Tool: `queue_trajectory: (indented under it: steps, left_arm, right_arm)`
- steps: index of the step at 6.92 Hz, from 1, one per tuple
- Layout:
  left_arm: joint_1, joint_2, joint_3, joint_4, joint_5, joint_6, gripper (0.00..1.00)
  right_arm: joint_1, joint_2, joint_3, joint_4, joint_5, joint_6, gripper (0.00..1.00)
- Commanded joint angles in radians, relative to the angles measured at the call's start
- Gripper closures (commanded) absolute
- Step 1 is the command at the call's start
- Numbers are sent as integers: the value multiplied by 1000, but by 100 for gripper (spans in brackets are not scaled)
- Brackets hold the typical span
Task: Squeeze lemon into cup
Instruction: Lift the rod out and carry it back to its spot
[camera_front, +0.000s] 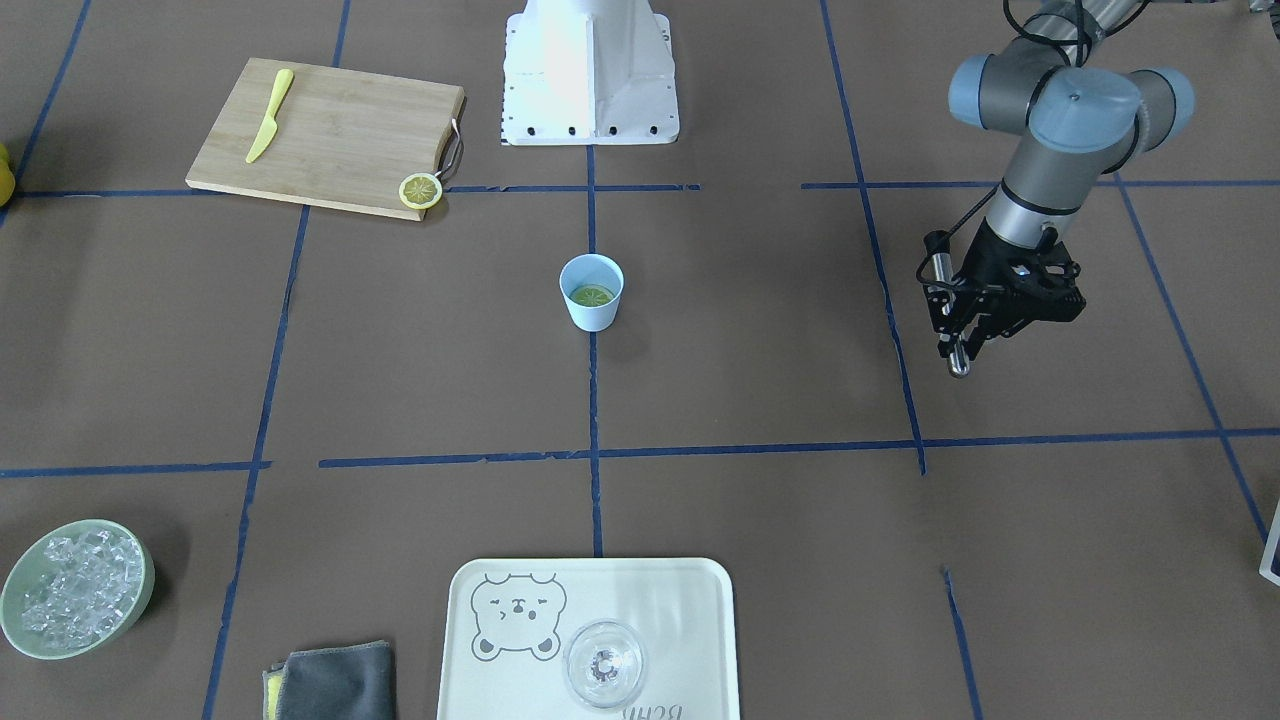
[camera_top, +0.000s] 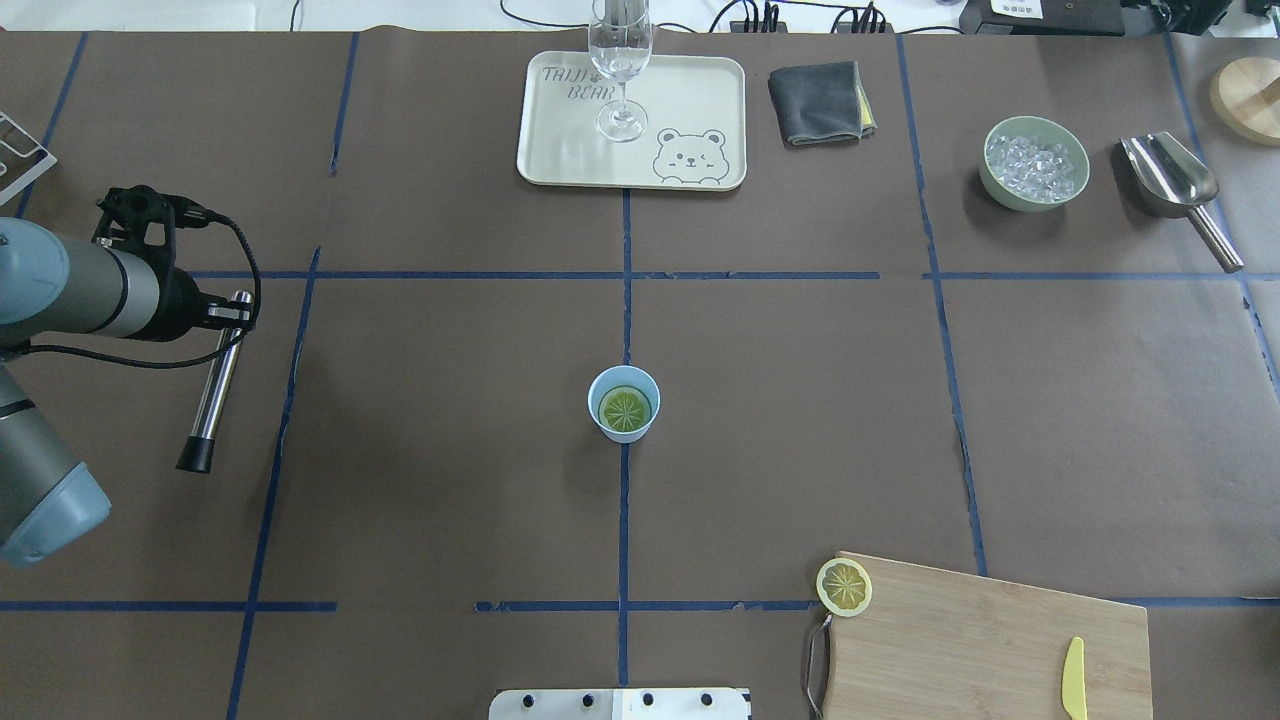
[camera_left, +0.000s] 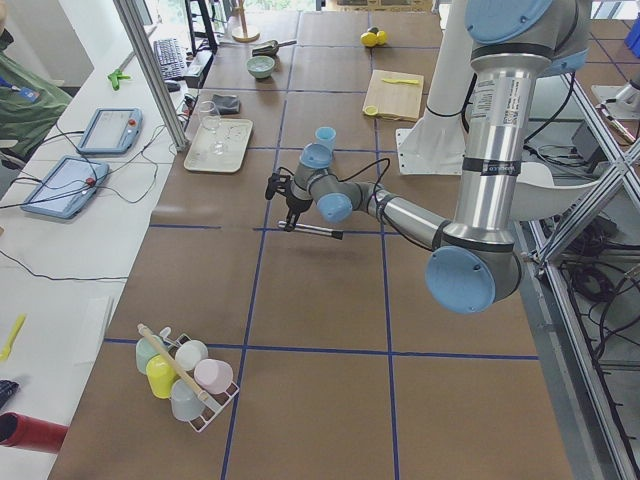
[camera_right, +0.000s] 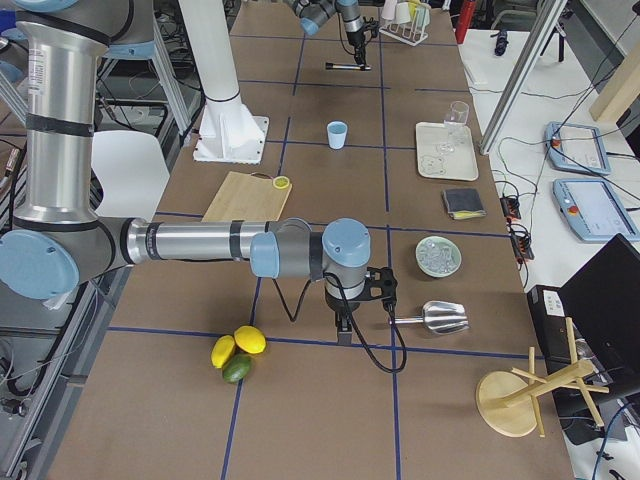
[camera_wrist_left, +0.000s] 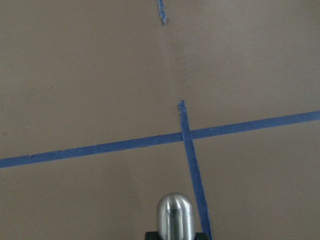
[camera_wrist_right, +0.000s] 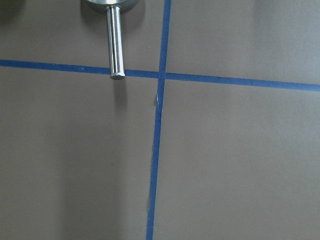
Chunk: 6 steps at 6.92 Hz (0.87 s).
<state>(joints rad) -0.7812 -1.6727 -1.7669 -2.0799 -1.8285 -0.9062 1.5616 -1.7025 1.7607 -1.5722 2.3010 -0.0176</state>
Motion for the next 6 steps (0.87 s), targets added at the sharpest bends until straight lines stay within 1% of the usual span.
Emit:
queue_trajectory:
  steps: [1, 4, 5, 6]
  left_arm:
    - [5, -12, 59, 12, 0, -3, 100]
    - [5, -27, 101, 14, 0, -11, 100]
    - [5, -28, 104, 14, 0, -13, 98]
    - [5, -33, 106, 14, 2, -8, 1]
  right_arm:
    - [0, 0, 0, 1, 0, -4, 0]
    - [0, -6, 3, 1, 0, -8, 0]
    - [0, -6, 3, 1, -2, -8, 0]
    - [0, -6, 3, 1, -2, -10, 0]
